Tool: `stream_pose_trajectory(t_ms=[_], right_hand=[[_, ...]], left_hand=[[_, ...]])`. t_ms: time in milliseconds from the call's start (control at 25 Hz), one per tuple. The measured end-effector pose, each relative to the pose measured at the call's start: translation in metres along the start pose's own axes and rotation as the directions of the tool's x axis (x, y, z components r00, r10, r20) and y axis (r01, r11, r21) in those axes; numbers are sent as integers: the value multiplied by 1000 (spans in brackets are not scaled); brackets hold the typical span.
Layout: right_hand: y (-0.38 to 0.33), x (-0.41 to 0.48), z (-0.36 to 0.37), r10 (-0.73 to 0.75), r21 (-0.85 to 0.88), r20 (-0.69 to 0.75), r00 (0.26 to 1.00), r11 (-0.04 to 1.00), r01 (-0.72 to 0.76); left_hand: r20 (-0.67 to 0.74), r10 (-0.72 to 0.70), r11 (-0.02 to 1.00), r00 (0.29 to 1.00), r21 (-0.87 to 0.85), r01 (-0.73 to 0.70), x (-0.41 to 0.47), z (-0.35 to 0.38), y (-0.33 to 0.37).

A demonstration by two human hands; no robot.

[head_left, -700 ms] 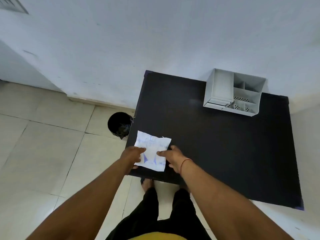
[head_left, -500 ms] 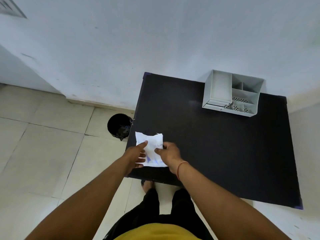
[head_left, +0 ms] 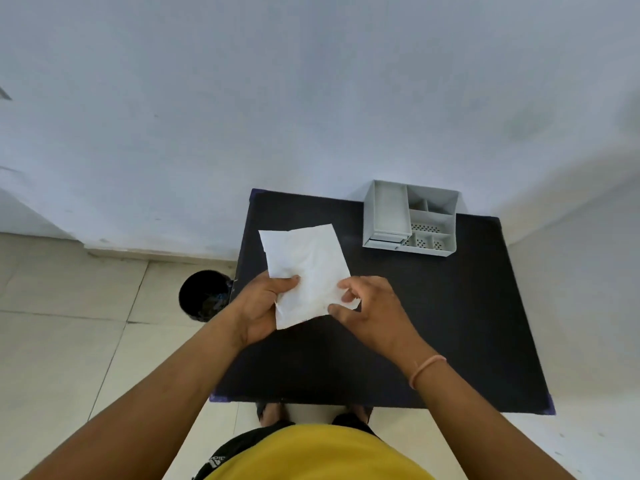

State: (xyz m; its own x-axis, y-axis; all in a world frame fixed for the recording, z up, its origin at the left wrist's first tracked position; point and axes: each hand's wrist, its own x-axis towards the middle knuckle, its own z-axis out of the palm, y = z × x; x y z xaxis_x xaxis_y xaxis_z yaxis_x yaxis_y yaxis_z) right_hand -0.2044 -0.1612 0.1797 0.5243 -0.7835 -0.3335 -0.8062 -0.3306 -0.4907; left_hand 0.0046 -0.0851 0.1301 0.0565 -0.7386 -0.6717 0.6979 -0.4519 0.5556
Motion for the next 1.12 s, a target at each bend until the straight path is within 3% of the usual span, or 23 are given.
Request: stream_pose_trajectory(t_ms=[80,200,400,720,840,1000,1120], right_hand=[[5,1,-14,87,158,90,992,982,-101],[17,-3,-27,93,307,224,970,938,-161],[42,-9,-31,142,457,218,965,859,-230],[99,-22,-67,-36,443,412,910,881,-166],[124,-24,-78,-32,503,364,931,848,-168],[137,-25,-84,45,622,330,943,741,-253],[142,-25,-83,138,742,405,904,528,-413]], left_hand=[[51,7,998,999,69,-11,0,12,4],[92,21,987,996,159,-35,1,27,0],[160,29,961,987,268,-72,3,55,-11],[144,145,831,979,520,-199,3,125,-27],[100,197,842,975,493,-221,7,150,-39],[14,160,913,987,377,-153,13,174,-50],[-71,137,928,988,358,-103,15,187,-61]])
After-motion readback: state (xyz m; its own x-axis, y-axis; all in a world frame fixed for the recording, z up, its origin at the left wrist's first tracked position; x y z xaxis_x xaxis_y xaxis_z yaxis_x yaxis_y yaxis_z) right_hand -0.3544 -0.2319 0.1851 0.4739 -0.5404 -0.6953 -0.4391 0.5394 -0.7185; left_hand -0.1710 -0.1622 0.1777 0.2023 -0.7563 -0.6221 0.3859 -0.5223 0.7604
